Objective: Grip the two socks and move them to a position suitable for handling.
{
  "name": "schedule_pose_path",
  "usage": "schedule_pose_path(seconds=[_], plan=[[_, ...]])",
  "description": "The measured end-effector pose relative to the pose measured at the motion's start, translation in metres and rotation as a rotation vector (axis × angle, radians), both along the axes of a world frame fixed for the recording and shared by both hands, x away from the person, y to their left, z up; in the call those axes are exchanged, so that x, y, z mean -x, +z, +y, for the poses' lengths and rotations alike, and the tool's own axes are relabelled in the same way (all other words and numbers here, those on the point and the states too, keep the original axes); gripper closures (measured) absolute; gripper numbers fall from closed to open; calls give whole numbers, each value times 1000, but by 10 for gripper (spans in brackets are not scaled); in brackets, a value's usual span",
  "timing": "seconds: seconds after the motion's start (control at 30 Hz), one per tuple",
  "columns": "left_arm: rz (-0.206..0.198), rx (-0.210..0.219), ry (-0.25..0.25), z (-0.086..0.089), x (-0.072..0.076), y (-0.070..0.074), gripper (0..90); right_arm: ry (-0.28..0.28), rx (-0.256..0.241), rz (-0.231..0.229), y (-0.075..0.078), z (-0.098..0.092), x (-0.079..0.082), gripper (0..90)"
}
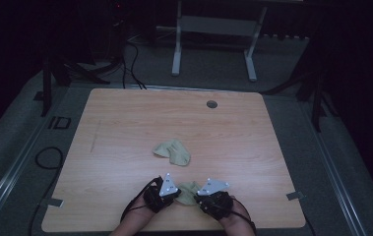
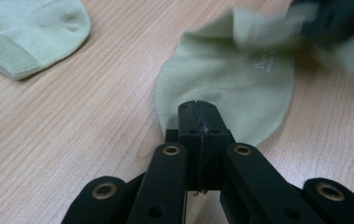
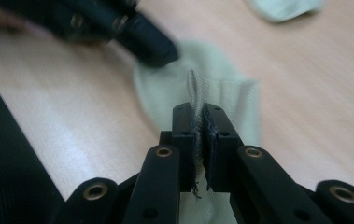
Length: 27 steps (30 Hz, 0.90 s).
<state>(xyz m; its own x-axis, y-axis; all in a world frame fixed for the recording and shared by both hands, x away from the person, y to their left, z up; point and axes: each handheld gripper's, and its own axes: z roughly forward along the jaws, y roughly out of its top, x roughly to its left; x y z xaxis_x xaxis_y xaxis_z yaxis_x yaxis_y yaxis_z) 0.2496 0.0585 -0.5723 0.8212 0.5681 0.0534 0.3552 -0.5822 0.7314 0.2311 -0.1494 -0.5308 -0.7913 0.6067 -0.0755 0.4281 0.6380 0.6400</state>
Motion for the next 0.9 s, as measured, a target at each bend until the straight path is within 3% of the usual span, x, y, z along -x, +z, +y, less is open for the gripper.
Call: schedule_pose_path(seconds=[0.2, 0.37, 0.5, 0.73, 0.9], plan=[[6, -4, -1, 0, -1, 1, 891, -73, -61, -20, 19, -30, -9, 838], [10, 0, -4, -1, -3, 1, 890, -133, -76, 0, 20, -52, -20, 835], [10, -3, -16, -2, -6, 1, 890, -189, -94, 60, 10, -76, -31, 829], [-2, -19, -32, -10, -10, 2, 889, -224, -89, 115, -6, -89, -35, 823], [8, -12, -32, -11, -14, 2, 888, -238, -39, 124, -14, -94, -35, 688]])
